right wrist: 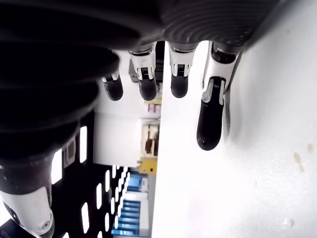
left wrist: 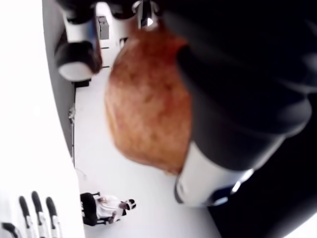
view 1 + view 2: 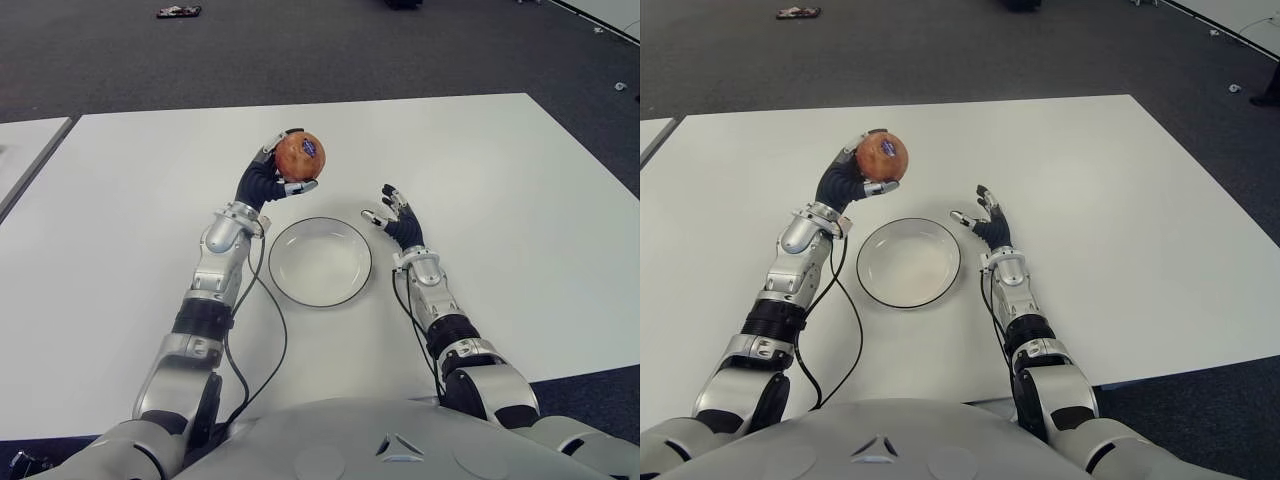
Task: Put the apples into the plate.
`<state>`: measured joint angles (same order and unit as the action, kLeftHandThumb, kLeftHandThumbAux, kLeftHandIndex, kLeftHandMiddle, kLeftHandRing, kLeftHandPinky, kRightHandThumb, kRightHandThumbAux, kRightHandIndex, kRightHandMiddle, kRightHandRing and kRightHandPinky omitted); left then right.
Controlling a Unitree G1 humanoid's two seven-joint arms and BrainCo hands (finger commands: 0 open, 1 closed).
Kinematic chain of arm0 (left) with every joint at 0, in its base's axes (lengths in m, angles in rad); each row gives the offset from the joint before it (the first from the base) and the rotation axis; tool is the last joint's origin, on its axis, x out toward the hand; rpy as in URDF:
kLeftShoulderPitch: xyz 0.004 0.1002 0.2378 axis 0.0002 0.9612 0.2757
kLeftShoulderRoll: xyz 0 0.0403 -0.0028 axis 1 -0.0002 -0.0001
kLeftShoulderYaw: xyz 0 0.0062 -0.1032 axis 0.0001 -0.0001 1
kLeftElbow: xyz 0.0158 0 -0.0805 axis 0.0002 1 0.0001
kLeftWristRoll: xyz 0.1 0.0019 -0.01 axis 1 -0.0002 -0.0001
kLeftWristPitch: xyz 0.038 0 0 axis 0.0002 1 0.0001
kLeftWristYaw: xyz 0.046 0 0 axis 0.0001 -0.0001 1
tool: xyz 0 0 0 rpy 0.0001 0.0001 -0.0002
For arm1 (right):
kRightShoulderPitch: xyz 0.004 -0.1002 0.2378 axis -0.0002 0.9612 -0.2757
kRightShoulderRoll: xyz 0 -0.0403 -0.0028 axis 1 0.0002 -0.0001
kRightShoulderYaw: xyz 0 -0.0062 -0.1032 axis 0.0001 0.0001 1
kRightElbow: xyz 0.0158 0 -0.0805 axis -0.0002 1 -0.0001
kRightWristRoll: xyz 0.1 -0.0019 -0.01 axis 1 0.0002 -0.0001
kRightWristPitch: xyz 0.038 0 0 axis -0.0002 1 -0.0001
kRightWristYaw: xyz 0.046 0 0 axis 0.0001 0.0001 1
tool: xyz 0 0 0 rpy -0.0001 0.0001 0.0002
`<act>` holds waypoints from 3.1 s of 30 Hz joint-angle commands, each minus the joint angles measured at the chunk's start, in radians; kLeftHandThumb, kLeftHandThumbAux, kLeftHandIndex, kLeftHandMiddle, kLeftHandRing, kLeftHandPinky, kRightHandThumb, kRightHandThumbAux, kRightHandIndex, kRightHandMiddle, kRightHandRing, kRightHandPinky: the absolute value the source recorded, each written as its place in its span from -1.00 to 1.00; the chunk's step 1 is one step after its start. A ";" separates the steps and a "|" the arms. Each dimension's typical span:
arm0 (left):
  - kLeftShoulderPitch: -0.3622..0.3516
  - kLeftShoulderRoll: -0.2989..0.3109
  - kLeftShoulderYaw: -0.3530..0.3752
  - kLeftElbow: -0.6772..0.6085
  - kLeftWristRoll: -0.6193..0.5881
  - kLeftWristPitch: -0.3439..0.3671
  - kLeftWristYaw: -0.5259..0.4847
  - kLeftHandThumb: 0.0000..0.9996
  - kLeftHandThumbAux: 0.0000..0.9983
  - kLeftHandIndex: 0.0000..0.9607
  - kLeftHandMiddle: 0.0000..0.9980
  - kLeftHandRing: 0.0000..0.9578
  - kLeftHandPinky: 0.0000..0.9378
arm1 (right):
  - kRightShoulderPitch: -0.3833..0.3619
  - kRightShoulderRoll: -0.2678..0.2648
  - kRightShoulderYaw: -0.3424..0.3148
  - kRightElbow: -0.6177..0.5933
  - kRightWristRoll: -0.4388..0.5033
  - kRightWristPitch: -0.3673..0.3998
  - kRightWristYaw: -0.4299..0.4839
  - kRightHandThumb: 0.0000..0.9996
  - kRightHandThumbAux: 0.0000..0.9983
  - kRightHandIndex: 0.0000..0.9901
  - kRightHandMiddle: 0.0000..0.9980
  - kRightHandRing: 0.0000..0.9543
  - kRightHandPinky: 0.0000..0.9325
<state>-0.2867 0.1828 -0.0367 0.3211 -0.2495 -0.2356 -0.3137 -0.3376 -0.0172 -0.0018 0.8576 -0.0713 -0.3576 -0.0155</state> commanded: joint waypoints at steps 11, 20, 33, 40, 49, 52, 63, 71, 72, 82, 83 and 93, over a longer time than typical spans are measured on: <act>0.019 -0.018 0.039 -0.134 -0.038 0.081 -0.049 0.50 0.40 -0.08 0.77 0.86 0.89 | 0.041 0.001 0.003 0.056 -0.001 0.057 0.006 -0.88 0.43 -1.00 -1.00 -0.96 -0.86; 0.079 -0.020 -0.026 -0.236 0.127 0.049 0.011 0.50 0.39 -0.08 0.77 0.83 0.78 | 0.041 0.003 0.006 0.056 -0.003 0.057 0.006 -0.88 0.44 -1.00 -1.00 -0.95 -0.83; 0.071 0.074 -0.106 -0.163 0.452 -0.104 0.076 0.49 0.39 -0.07 0.77 0.82 0.74 | 0.039 0.007 0.004 0.059 0.001 0.056 0.009 -0.87 0.44 -1.00 -0.97 -0.91 -0.80; 0.077 0.126 -0.186 -0.054 0.623 -0.245 0.141 0.49 0.40 -0.08 0.75 0.81 0.78 | 0.035 0.008 0.003 0.061 0.002 0.058 0.010 -0.87 0.44 -1.00 -0.98 -0.93 -0.82; 0.092 0.164 -0.237 0.024 0.736 -0.306 0.198 0.48 0.40 -0.07 0.74 0.77 0.50 | 0.030 0.009 0.004 0.066 0.000 0.055 0.007 -0.87 0.43 -1.00 -0.99 -0.94 -0.83; 0.093 0.171 -0.242 0.029 0.749 -0.306 0.200 0.48 0.39 -0.07 0.73 0.77 0.61 | 0.029 0.009 0.002 0.068 0.002 0.055 0.007 -0.87 0.44 -1.00 -0.99 -0.94 -0.83; 0.094 0.184 -0.258 0.026 0.790 -0.285 0.225 0.48 0.40 -0.08 0.70 0.77 0.78 | 0.033 0.011 -0.003 0.068 0.011 0.025 0.021 -0.87 0.36 -1.00 -1.00 -1.00 -0.92; 0.098 0.186 -0.264 0.021 0.793 -0.277 0.222 0.47 0.39 -0.07 0.69 0.76 0.80 | 0.037 0.010 -0.004 0.070 0.010 0.010 0.025 -0.89 0.33 -1.00 -1.00 -1.00 -0.92; 0.100 0.185 -0.267 0.022 0.794 -0.276 0.221 0.47 0.39 -0.07 0.69 0.76 0.80 | 0.037 0.010 -0.004 0.070 0.010 0.009 0.026 -0.89 0.33 -1.00 -1.00 -1.00 -0.93; 0.109 0.184 -0.285 0.031 0.790 -0.283 0.213 0.47 0.39 -0.07 0.68 0.76 0.78 | 0.038 0.007 -0.003 0.070 0.010 0.015 0.028 -0.92 0.33 -1.00 -1.00 -1.00 -0.92; 0.110 0.185 -0.286 0.031 0.789 -0.283 0.212 0.47 0.39 -0.07 0.68 0.76 0.78 | 0.038 0.007 -0.003 0.070 0.009 0.015 0.028 -0.92 0.33 -1.00 -1.00 -1.00 -0.91; 0.119 0.197 -0.282 0.015 0.757 -0.324 0.214 0.47 0.39 -0.07 0.69 0.76 0.79 | 0.038 0.010 -0.002 0.071 0.007 0.024 0.023 -0.88 0.39 -1.00 -1.00 -1.00 -0.88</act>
<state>-0.1725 0.3666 -0.3248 0.3434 0.5271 -0.5271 -0.1048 -0.3466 -0.0126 -0.0057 0.8867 -0.0674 -0.3902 0.0018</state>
